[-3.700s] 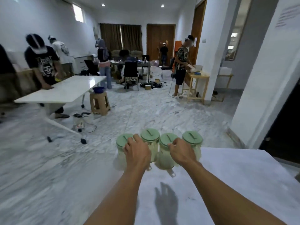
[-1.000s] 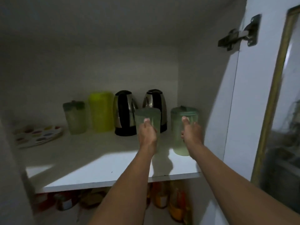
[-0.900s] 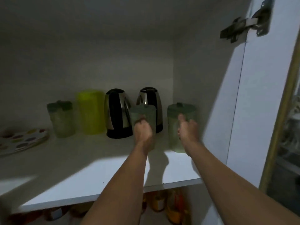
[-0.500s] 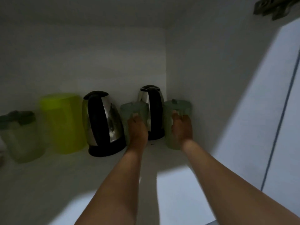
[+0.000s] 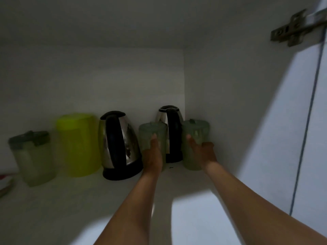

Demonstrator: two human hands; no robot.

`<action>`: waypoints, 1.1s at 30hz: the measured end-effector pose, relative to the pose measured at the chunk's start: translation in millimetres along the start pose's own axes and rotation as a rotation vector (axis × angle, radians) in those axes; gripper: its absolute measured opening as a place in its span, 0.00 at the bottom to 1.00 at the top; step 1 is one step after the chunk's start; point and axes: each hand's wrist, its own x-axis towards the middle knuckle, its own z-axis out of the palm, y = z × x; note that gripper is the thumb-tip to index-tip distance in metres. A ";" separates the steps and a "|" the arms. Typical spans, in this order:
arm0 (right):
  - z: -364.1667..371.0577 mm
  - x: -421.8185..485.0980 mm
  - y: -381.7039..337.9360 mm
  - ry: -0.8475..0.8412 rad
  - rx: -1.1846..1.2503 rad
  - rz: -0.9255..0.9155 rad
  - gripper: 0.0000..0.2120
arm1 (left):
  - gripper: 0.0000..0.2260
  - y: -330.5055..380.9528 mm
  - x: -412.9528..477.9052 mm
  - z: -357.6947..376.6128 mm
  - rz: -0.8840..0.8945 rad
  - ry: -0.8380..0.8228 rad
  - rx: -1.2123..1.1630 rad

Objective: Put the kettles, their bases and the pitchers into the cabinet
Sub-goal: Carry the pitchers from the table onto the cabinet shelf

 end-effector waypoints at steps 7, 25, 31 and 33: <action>-24.2 -37.3 -0.7 0.128 -0.221 -0.042 0.35 | 0.31 28.1 -60.0 -28.9 0.005 0.185 0.515; 7.0 -319.7 -10.4 -0.411 -0.444 -0.477 0.22 | 0.18 84.2 -325.5 -217.6 0.372 0.672 1.093; 47.9 -467.1 -22.0 -0.704 -0.480 -0.708 0.23 | 0.19 119.9 -436.7 -341.6 0.280 0.978 1.261; 60.8 -520.1 -28.1 -0.791 -0.467 -0.781 0.23 | 0.19 132.2 -479.0 -378.8 0.236 1.054 1.306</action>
